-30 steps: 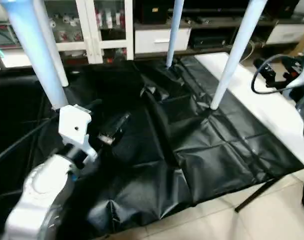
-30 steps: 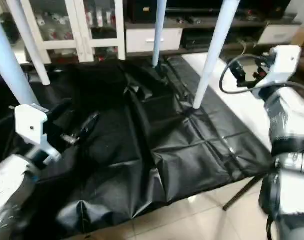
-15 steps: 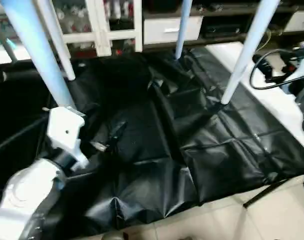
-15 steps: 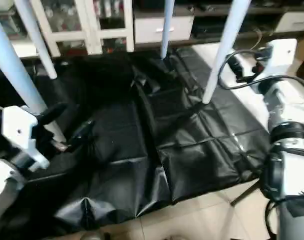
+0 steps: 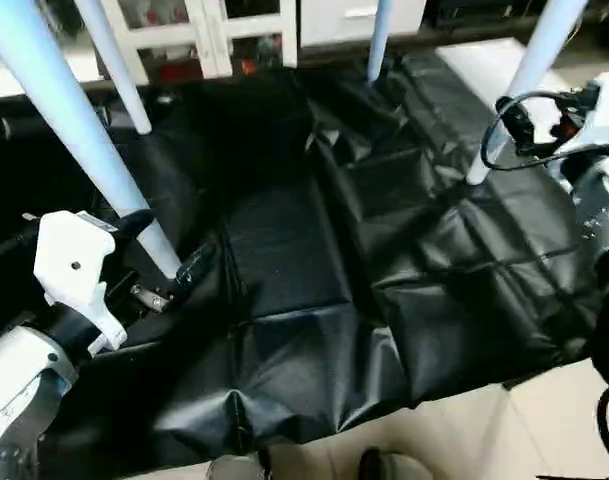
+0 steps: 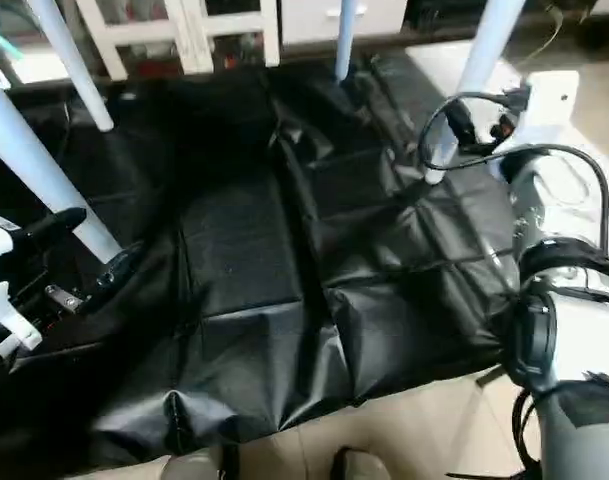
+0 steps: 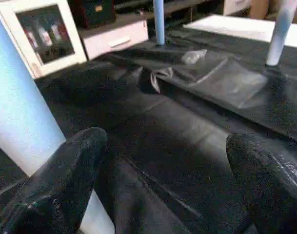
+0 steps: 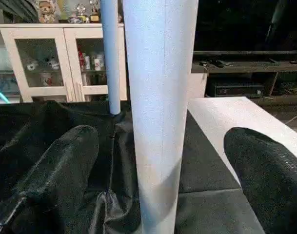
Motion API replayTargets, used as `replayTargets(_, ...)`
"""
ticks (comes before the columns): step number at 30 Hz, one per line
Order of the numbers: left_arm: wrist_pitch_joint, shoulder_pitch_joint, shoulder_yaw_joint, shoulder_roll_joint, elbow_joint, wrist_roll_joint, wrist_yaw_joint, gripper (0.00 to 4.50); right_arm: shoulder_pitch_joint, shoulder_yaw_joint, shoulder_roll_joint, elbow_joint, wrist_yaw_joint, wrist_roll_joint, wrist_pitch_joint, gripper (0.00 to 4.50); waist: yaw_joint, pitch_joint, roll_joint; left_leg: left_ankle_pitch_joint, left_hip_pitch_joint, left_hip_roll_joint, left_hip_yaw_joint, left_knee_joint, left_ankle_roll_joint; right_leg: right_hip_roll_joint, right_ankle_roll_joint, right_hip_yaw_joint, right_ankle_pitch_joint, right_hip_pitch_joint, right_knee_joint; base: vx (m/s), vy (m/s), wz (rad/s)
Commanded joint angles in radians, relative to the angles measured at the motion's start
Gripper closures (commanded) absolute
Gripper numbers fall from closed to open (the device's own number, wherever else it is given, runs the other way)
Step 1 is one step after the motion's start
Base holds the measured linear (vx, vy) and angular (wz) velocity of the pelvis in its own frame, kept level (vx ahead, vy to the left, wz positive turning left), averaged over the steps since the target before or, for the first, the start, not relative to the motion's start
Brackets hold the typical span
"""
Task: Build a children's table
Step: Flip table
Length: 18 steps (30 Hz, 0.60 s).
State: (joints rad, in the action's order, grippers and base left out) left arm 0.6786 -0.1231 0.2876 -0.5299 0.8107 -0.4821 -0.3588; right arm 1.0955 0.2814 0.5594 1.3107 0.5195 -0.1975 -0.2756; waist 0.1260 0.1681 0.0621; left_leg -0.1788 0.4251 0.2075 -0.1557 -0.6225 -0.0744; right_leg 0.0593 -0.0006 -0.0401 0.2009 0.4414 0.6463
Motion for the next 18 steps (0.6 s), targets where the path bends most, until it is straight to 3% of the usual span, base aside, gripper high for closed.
replayTargets(1, 0.037, -0.019, 0.046, -0.027, 0.035, -0.031, -0.012, 0.13, 0.022, 0.020, -0.001, 0.016, -0.023, 0.009, -0.013, 0.05, 0.007, -0.055, -0.001, -0.156, -0.021, 0.006, 0.001, 0.067, 0.113, 0.051, -0.326, 0.026, 0.061, -0.051, -0.065, 0.000, 0.000, 0.00)
replayTargets(5, 0.072, -0.034, 0.099, -0.055, 0.054, -0.059, -0.029, 0.13, 0.038, 0.034, -0.007, 0.022, -0.013, 0.004, -0.005, 0.05, 0.016, -0.042, 0.007, -0.156, -0.021, 0.005, 0.001, 0.068, 0.107, 0.050, -0.328, 0.030, 0.056, -0.048, -0.067, 0.000, 0.000, 0.00)
replayTargets(8, 0.086, -0.036, 0.120, -0.071, 0.057, -0.074, -0.036, 0.13, 0.047, 0.044, -0.014, 0.025, 0.032, -0.011, 0.011, 0.05, 0.021, -0.044, 0.010, -0.089, -0.016, 0.003, -0.001, 0.062, 0.136, 0.047, -0.343, 0.030, -0.022, -0.050, -0.058, 0.000, 0.000, 0.00)
replayTargets(9, 0.089, -0.035, 0.129, -0.080, 0.054, -0.080, -0.041, 0.13, 0.049, 0.042, -0.017, 0.026, 0.059, -0.012, 0.020, 0.05, 0.026, -0.046, 0.018, -0.050, -0.015, 0.004, 0.000, 0.058, 0.153, 0.045, -0.349, 0.028, -0.060, -0.047, -0.054, 0.000, 0.000, 0.00)
replayTargets(11, 0.092, -0.033, 0.138, -0.089, 0.050, -0.085, -0.046, 0.13, 0.049, 0.038, -0.020, 0.027, 0.083, -0.010, 0.027, 0.05, 0.027, -0.041, 0.019, -0.051, -0.012, 0.005, -0.001, 0.058, 0.169, 0.045, -0.357, 0.027, -0.060, -0.046, -0.055, 0.000, 0.000, 0.00)
replayTargets(12, 0.097, -0.031, 0.144, -0.097, 0.048, -0.090, -0.048, 0.13, 0.050, 0.037, -0.022, 0.028, 0.097, -0.009, 0.034, 0.05, 0.030, -0.037, 0.026, -0.063, -0.012, 0.006, 0.000, 0.060, 0.170, 0.048, -0.357, 0.027, -0.036, -0.046, -0.057, 0.000, 0.000, 0.00)
replayTargets(15, 0.115, -0.026, 0.170, -0.119, 0.049, -0.112, -0.055, 0.13, 0.051, 0.041, -0.026, 0.029, 0.132, -0.001, 0.041, 0.05, 0.034, -0.033, 0.033, -0.097, -0.014, 0.008, 0.002, 0.064, 0.152, 0.050, -0.356, 0.027, 0.003, -0.045, -0.060, 0.000, 0.000, 0.00)
replayTargets(18, 0.129, -0.023, 0.188, -0.133, 0.052, -0.125, -0.062, 0.13, 0.051, 0.050, -0.026, 0.028, 0.160, -0.009, 0.043, 0.05, 0.035, -0.031, 0.033, -0.119, -0.014, 0.009, 0.003, 0.067, 0.139, 0.052, -0.356, 0.029, 0.019, -0.046, -0.062, 0.000, 0.000, 0.00)
